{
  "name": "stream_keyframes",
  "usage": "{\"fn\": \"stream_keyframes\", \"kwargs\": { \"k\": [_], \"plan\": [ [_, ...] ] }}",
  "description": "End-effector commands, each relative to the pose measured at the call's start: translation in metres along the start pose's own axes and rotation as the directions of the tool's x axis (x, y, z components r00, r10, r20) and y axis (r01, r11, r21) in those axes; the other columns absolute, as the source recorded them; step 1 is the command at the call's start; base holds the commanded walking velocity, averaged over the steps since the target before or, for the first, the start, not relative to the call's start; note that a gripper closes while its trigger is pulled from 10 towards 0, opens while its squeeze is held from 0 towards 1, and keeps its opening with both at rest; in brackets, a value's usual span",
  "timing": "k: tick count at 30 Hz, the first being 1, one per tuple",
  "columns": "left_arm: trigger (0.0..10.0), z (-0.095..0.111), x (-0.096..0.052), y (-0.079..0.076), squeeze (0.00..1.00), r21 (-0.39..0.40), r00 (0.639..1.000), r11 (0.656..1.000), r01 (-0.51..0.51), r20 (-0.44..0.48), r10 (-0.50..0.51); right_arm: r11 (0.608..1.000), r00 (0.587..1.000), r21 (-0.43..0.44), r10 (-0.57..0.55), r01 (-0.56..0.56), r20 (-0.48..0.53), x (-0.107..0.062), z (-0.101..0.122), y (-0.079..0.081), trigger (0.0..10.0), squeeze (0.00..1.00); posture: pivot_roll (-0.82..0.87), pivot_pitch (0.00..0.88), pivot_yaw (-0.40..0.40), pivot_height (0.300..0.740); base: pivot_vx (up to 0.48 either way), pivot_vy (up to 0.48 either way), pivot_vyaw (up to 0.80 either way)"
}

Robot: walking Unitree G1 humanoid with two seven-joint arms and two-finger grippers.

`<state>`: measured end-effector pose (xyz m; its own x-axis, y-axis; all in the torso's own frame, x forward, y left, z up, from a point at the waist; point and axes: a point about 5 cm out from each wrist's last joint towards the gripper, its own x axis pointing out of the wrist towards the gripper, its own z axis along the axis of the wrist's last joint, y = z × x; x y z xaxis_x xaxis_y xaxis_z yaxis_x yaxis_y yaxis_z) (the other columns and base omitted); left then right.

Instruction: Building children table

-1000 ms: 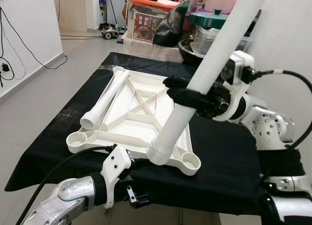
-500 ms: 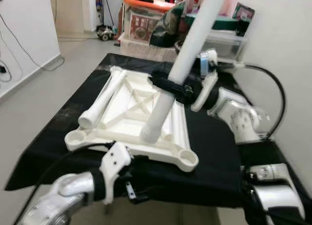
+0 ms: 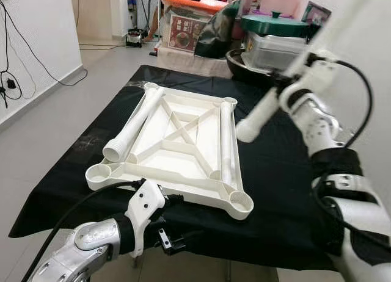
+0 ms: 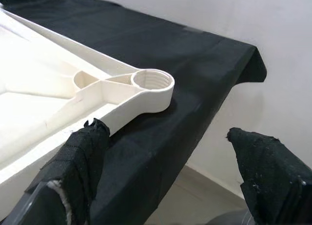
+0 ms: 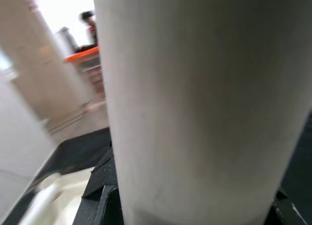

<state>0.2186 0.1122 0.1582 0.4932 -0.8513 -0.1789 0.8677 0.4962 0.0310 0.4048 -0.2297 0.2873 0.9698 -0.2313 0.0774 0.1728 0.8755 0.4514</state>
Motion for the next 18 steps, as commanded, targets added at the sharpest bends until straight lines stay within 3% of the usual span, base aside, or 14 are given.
{"fn": "stream_keyframes", "kwargs": {
  "k": [1,4,8,14,18],
  "plan": [
    [10.0,-0.001,0.004,-0.002,0.00,-0.001,1.000,1.000,0.004,-0.010,-0.004,0.994,0.994,0.006,-0.113,0.112,0.011,-0.001,-0.005,-0.015,0.0,0.00,0.14,0.000,-0.157,0.740,0.000,0.000,0.00],
    [10.0,-0.002,0.004,-0.001,0.00,0.004,1.000,1.000,-0.001,-0.016,0.001,0.970,0.971,0.027,-0.240,0.240,0.012,-0.001,-0.012,-0.024,0.0,0.00,0.13,0.000,-0.151,0.740,0.000,0.000,0.00],
    [10.0,-0.002,0.005,0.000,0.00,0.008,1.000,1.000,-0.003,-0.018,0.003,0.953,0.953,0.038,-0.301,0.300,0.016,0.000,-0.012,-0.029,0.0,0.00,0.12,0.000,-0.148,0.740,0.000,0.000,0.00],
    [10.0,-0.002,0.007,0.000,0.00,0.012,1.000,1.000,-0.001,-0.018,0.001,0.941,0.942,0.049,-0.336,0.335,0.008,0.000,-0.015,-0.031,0.0,0.00,0.12,0.000,-0.147,0.740,0.000,0.000,0.00],
    [10.0,-0.003,0.009,-0.002,0.00,0.011,1.000,1.000,0.004,-0.017,-0.003,0.955,0.959,0.088,-0.283,0.284,-0.026,0.001,-0.020,-0.025,0.0,0.00,0.11,0.000,-0.148,0.740,0.000,0.000,0.00]
  ]
}}
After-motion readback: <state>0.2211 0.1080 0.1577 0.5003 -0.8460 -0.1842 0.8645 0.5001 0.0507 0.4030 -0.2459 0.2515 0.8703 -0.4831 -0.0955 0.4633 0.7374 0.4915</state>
